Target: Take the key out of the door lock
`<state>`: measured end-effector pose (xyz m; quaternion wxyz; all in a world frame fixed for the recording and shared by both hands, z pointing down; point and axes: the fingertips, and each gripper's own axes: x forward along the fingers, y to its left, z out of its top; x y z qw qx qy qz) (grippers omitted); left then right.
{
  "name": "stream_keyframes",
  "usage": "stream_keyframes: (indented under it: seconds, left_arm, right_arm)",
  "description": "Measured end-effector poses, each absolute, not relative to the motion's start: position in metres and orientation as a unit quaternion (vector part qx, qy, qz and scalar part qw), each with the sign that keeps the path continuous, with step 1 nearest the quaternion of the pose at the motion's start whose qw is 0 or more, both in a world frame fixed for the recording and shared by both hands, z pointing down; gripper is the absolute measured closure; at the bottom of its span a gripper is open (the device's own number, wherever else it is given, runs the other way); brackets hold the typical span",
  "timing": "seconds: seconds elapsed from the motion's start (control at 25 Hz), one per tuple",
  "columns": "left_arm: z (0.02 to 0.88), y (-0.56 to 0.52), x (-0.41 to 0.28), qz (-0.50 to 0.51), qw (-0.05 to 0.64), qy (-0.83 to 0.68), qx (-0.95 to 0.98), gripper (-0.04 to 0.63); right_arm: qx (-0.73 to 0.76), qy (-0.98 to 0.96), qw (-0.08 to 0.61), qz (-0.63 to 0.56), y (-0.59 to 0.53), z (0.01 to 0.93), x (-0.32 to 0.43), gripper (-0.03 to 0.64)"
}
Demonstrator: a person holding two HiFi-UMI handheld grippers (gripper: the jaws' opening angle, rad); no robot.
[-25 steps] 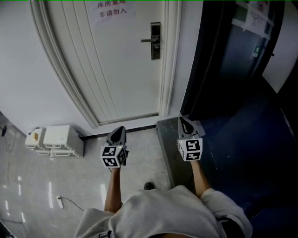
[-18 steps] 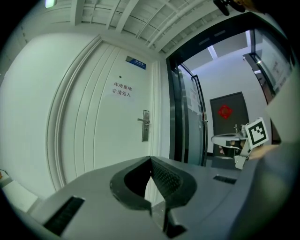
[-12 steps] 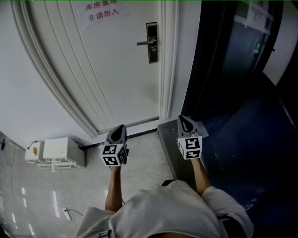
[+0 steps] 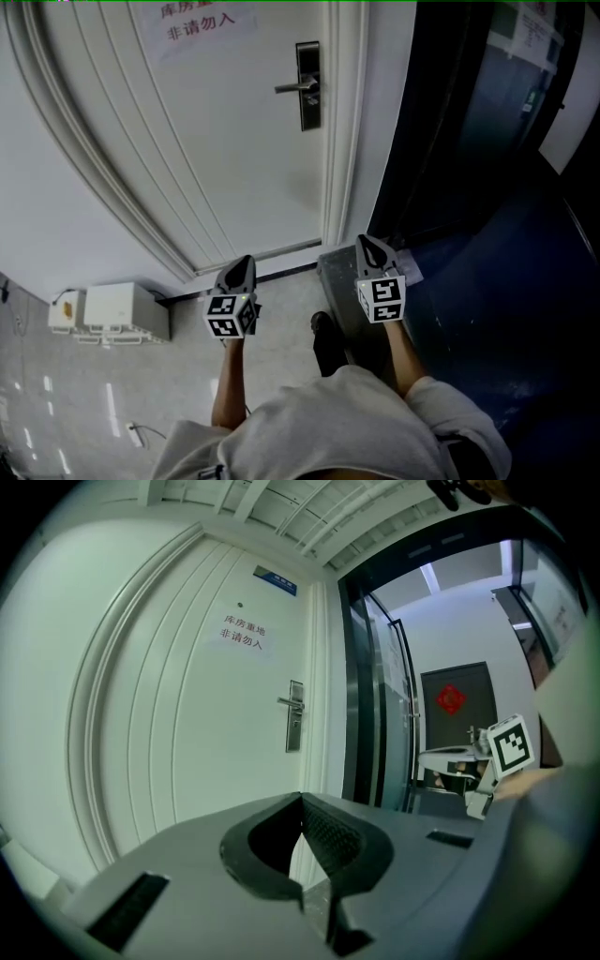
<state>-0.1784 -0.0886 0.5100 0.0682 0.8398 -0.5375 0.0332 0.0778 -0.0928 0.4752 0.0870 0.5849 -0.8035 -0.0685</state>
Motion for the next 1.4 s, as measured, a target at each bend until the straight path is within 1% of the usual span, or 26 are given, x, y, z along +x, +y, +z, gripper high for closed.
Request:
stream_keyframes:
  seconds: [0.36, 0.96, 1.2, 1.4]
  left_arm:
    - [0.512, -0.189, -0.165, 0.038, 0.071, -0.545, 0.834, 0.577]
    - [0.478, -0.388, -0.136, 0.036, 0.063, -0.568, 0.82, 0.577]
    - [0.477, -0.444, -0.126, 0.034, 0.064, -0.577, 0.813, 0.577]
    - [0.482, -0.468, -0.12, 0.035, 0.072, -0.585, 0.807, 0.577]
  right_arm:
    - [0.572, -0.814, 0.085, -0.063, -0.196, 0.481, 0.081, 0.594]
    - [0.542, -0.834, 0.073, -0.069, -0.405, 0.452, 0.101, 0.594]
    - [0.522, -0.847, 0.076, -0.071, -0.462, 0.45, 0.101, 0.594]
    - [0.503, -0.858, 0.083, -0.065, -0.49, 0.458, 0.099, 0.594]
